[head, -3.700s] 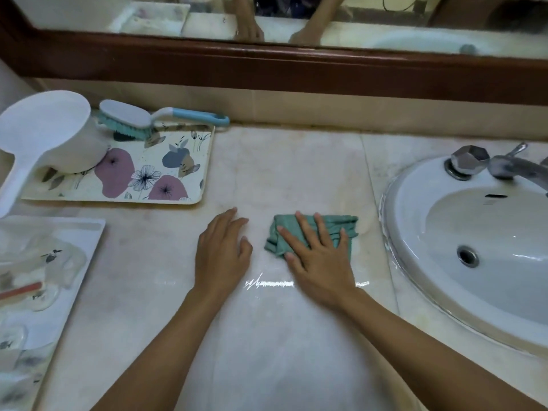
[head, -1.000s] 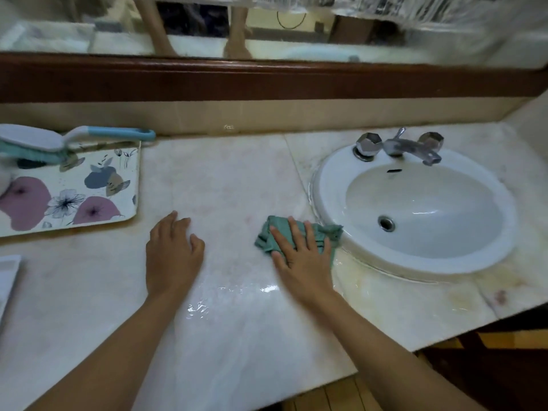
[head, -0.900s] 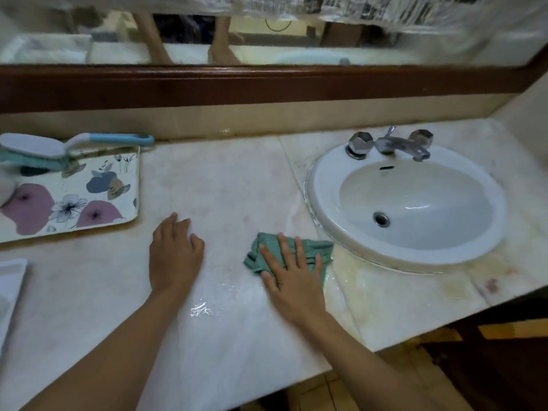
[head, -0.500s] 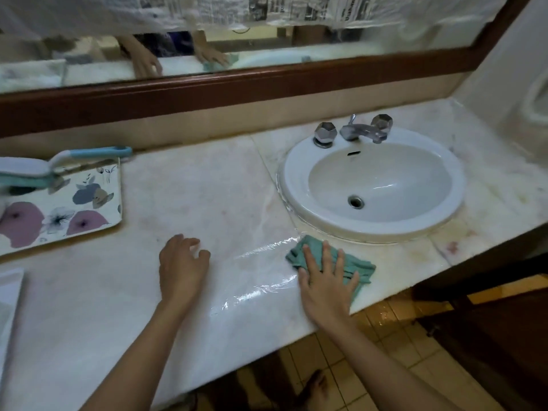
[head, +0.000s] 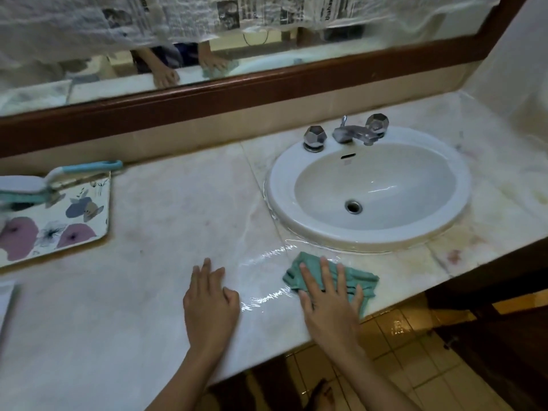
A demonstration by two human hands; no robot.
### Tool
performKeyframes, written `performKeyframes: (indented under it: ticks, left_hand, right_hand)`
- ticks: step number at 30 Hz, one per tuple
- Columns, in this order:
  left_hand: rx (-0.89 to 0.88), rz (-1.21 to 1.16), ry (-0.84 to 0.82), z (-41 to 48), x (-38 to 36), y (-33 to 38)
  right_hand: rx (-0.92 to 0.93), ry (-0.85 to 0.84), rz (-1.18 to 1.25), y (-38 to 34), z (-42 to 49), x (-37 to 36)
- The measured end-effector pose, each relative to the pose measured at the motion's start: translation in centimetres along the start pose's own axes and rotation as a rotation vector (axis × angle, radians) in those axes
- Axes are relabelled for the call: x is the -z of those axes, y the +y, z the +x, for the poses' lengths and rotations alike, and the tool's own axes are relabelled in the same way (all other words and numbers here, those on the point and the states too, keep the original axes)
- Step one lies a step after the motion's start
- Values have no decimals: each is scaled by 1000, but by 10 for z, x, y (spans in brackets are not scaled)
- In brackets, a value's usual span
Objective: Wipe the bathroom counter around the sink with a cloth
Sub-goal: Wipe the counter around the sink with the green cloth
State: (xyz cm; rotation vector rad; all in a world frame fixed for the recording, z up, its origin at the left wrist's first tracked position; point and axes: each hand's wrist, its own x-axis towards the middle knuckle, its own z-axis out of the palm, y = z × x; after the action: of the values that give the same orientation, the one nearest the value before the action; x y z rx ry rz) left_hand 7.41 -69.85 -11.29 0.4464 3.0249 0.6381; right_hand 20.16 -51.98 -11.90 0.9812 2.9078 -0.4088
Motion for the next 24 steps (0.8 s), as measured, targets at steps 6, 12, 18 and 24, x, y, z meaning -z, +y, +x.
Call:
performKeyframes:
  ticks: [6,12,18,24]
  left_hand:
    - [35,-37,6,-3,0,4]
    - [55,-14,-8,0,0,5]
    - [47,-9,2,1,1,5]
    - [52,-47,15,-1,4,8]
  right_hand:
    - [-17,-77,-18,18,-2,8]
    - [304,-126,-16,-58,46,-4]
    - [445,-161,-28,-94,114,-2]
    - [378,-68,-42,-27,35,4]
